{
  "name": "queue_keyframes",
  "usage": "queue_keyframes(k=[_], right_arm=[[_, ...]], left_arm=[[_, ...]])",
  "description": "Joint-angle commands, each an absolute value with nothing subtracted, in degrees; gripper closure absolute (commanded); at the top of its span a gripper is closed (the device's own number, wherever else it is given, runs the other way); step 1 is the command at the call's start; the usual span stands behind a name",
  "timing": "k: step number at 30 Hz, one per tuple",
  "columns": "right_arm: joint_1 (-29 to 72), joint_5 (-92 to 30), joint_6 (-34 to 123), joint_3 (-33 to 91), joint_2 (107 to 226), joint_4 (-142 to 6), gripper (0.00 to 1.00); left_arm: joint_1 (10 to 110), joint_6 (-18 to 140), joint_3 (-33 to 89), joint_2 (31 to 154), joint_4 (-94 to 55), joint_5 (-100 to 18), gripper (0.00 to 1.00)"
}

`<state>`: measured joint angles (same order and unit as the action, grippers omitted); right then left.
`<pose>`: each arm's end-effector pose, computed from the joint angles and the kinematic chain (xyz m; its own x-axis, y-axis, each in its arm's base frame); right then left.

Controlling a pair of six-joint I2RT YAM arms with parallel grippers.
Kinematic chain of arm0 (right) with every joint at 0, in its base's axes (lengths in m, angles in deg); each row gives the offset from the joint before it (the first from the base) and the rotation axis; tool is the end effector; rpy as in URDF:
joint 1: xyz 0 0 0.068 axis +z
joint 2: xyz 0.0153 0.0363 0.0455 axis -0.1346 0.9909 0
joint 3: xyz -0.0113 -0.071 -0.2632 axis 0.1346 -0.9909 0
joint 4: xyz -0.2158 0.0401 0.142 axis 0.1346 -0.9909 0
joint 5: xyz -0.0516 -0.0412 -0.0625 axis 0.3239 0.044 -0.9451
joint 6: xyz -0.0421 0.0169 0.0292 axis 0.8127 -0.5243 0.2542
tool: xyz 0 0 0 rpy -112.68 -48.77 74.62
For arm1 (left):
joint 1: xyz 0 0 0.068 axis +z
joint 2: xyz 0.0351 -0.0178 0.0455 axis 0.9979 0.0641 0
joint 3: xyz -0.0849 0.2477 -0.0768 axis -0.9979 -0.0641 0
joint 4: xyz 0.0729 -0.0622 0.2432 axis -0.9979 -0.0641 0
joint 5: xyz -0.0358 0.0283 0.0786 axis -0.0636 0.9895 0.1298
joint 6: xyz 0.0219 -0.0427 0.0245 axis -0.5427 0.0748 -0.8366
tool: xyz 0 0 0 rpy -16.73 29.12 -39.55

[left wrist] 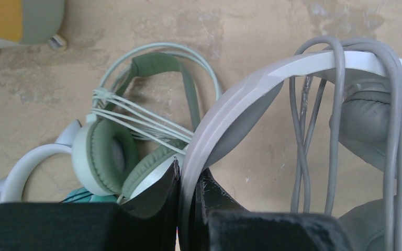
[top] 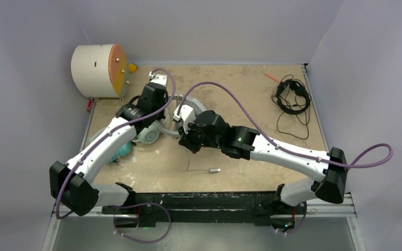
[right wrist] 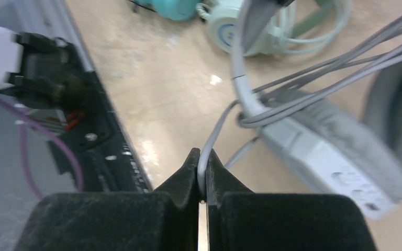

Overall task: Wrap the headphones
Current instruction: Wrap the headphones cable around the headphones.

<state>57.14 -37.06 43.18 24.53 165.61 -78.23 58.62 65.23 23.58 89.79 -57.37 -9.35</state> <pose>0.1386 0.2984 0.3562 -0.2740 -0.2545 -0.9274 -0.8885 0.4360 0.1428 0.2475 -0.1143 0.3328 -0.6043 0.0266 -0.7963 -0.0039 0.9993 0.0363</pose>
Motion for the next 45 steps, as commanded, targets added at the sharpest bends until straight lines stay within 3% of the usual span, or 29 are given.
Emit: queue_keyframes(k=[1,7,14,20,27,37,45], right_arm=[[57.89,-52.52,52.85,30.67,165.8,-86.15,1.0],[57.92,-69.73,59.75,23.1,164.42,-74.38,0.99],[57.84,-77.31,63.6,16.98,162.8,-62.92,0.81],[56.71,-77.09,63.67,17.11,163.61,-62.81,0.85],[49.91,-68.81,59.92,20.57,166.02,-72.23,0.83],[44.94,-70.12,60.99,21.62,167.76,-74.74,0.82],[37.43,-58.71,57.74,25.59,171.75,-79.42,0.81]], left_arm=[[56.08,61.28,23.94,93.3,-56.39,-5.09,1.0],[55.91,63.38,25.56,95.74,-60.89,-13.27,1.0],[55.89,63.16,24.48,95.99,-61.42,-17.9,1.0],[55.75,61.89,23.48,96.2,-61.64,-21.2,1.0],[55.65,58.68,23.17,96.03,-63.49,-25.25,1.0],[55.33,57.52,24.08,96.33,-65.75,-22.05,1.0],[55.21,56.59,24.01,96.07,-65.1,-28.8,1.0]])
